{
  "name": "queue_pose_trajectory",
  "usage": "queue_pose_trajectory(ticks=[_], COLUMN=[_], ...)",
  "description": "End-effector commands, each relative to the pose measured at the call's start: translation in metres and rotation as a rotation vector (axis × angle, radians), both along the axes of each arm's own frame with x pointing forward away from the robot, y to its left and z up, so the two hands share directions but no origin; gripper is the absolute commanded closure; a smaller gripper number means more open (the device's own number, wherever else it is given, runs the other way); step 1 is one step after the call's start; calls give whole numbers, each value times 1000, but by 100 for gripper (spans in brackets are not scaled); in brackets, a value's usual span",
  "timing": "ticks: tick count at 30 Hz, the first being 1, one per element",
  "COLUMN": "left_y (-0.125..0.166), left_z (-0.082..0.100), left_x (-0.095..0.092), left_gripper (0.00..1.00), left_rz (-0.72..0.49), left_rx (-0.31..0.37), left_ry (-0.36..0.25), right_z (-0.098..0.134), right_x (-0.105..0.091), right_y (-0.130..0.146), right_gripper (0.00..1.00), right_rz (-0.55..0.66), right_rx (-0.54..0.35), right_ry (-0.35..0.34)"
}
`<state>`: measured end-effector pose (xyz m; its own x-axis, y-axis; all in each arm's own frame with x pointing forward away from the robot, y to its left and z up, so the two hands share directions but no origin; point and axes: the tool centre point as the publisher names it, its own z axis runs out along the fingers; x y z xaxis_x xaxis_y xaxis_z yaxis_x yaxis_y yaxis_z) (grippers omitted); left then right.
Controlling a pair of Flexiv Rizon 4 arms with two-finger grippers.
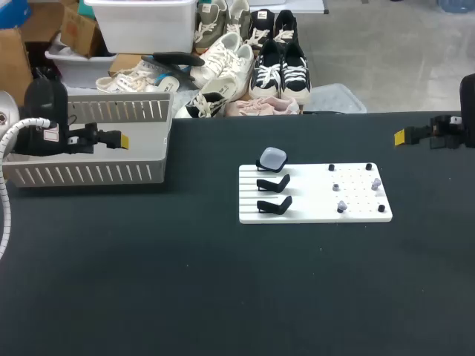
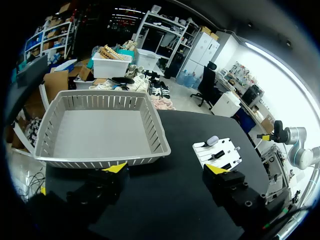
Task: Pick up each earbud case from the left stands, insert the matching earbuds, close the lid, and place the case in the box.
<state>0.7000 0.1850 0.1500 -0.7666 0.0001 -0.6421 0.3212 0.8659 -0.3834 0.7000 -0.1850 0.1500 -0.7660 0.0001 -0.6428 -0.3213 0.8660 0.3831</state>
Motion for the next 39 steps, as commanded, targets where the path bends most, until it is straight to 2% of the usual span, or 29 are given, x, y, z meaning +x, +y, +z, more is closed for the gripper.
queue_pose_trajectory(ticks=[1,33,36,39], left_y=[0,0,-1,-3], left_z=[0,0,2,6], left_x=[0,0,2,4], left_gripper=[0,0,0,0], left_rz=[0,0,-32,-124], left_rx=[0,0,7,-6], left_ry=[0,0,-23,-53], right_z=[0,0,0,0], right_x=[0,0,0,0], right_y=[0,0,0,0], right_gripper=[0,0,0,0], right_rz=[0,0,0,0], right_rx=[0,0,0,0], right_ry=[0,0,0,0])
